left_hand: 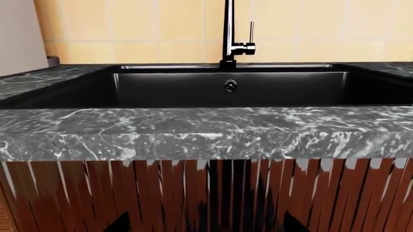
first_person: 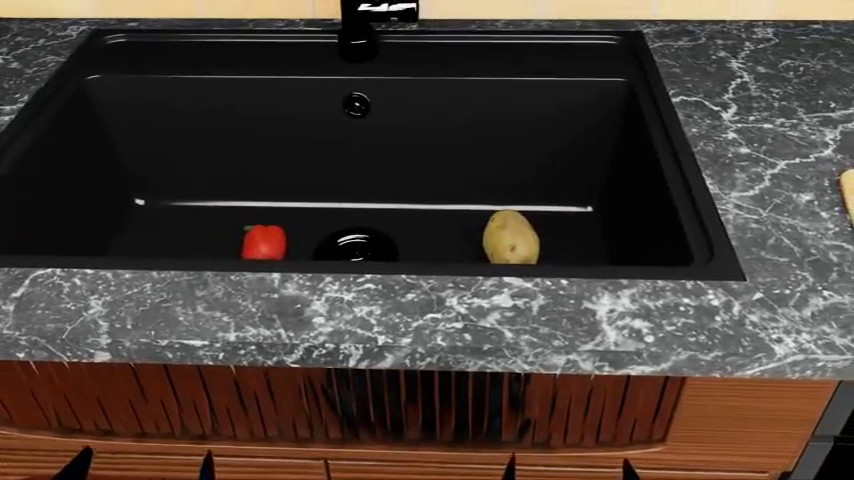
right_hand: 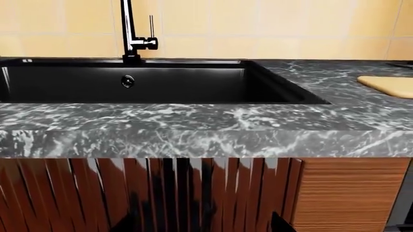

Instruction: Pick the vegetables from the sink and place them on the cutting board.

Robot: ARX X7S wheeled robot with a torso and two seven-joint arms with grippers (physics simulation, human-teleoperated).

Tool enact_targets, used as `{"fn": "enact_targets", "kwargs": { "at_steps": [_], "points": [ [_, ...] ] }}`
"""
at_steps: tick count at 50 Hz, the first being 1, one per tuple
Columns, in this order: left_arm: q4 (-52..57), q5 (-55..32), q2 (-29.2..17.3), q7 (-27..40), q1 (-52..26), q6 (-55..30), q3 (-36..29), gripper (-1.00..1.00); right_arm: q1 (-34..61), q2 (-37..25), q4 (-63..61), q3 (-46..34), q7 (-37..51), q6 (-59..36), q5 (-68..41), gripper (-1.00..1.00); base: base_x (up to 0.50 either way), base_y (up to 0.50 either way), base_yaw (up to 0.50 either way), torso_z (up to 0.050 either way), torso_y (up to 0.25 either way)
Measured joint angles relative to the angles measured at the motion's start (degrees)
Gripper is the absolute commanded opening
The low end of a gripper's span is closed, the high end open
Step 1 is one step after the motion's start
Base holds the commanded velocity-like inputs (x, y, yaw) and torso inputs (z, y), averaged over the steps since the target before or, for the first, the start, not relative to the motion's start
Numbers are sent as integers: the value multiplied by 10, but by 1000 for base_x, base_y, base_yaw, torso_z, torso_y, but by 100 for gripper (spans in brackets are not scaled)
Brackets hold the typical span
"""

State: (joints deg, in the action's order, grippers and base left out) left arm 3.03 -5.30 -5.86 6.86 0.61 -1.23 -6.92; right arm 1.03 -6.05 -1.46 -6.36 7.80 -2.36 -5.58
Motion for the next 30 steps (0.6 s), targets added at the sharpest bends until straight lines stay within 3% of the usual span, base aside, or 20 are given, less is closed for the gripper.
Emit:
{"fn": "enact_targets", "kwargs": {
  "at_steps": [5,10,19,30],
  "points": [
    [43,-19,-8,3,-18,-53,1,100,8,-11,-41,6,6,-33,-12,100,0,0,0,0,0],
    [117,-54,-32,5,-80,-178,18,100,50,-41,-125,26,7,-135,-42,100,0,0,0,0,0],
    [238,-129,-89,3,-199,-409,67,100,186,-115,-249,89,1,-369,-128,100,0,0,0,0,0],
    [297,-194,-146,-4,-335,-608,114,100,369,-193,-300,125,-14,-588,-208,100,0,0,0,0,0]
  ]
}}
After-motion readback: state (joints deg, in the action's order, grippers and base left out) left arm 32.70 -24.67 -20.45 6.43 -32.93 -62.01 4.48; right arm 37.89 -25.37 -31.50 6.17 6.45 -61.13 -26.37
